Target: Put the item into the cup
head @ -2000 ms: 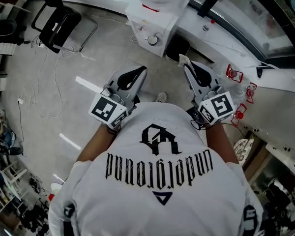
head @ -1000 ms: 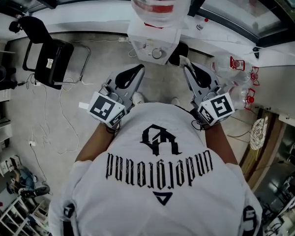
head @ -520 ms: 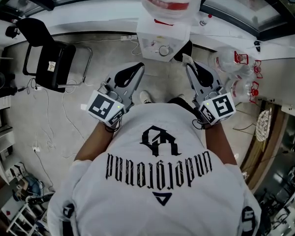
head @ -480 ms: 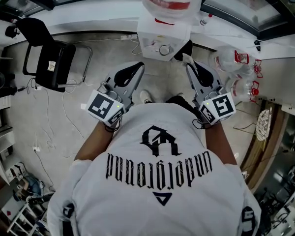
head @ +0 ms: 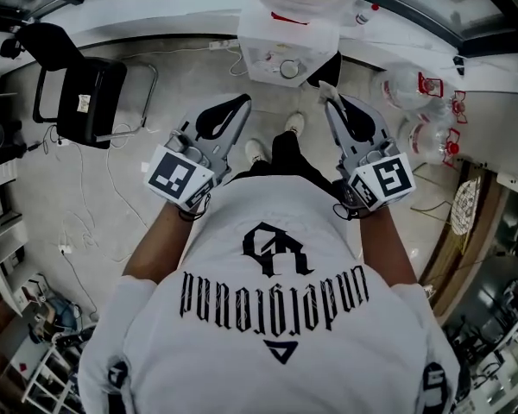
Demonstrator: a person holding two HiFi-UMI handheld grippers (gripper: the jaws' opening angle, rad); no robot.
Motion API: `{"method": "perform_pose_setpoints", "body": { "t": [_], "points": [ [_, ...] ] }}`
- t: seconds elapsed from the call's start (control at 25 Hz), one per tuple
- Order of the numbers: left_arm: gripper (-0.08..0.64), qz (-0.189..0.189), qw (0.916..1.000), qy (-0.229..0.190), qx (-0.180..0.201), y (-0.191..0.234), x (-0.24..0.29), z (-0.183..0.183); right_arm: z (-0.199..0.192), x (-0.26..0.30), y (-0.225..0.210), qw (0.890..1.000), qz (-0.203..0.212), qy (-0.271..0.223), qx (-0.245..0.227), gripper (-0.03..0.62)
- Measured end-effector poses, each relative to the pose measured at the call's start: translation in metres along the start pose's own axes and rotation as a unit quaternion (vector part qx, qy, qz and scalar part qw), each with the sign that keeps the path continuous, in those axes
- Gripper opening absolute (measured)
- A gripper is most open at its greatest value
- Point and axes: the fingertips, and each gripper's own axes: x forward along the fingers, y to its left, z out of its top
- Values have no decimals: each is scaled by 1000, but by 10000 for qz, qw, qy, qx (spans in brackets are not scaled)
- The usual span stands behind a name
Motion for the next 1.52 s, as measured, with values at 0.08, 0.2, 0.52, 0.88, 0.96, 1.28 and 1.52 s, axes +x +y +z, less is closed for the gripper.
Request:
{"method": "perform_pose_setpoints", "body": {
  "t": [0.08, 0.2, 0.52, 0.88, 0.96, 1.28, 1.52],
  "points": [
    [15, 67, 9999, 81, 24, 6, 4, -6, -5, 7, -3, 10000, 58, 30, 48, 52],
    [15, 111, 9997, 216, -8, 9, 11, -19, -17, 13, -9, 9998, 135, 123, 110, 52],
    [15, 122, 9990, 423, -80, 28, 39, -45, -56, 40, -33, 9982, 183, 465, 318, 52],
    [17, -11, 9969, 782, -102, 42, 72, -90, -107, 75, -53, 9957, 256, 822, 348, 52],
    [15, -37, 9961, 869, -157, 47, 79, -104, -123, 83, -58, 9950, 247, 889, 382, 54],
    [17, -28, 9940, 1081, -162, 72, 100, -160, -181, 121, -72, 9913, 321, 1215, 397, 54],
    [17, 1, 9918, 1271, 86, 82, 118, -202, -223, 140, -84, 9882, 374, 1434, 376, 54]
  ]
}}
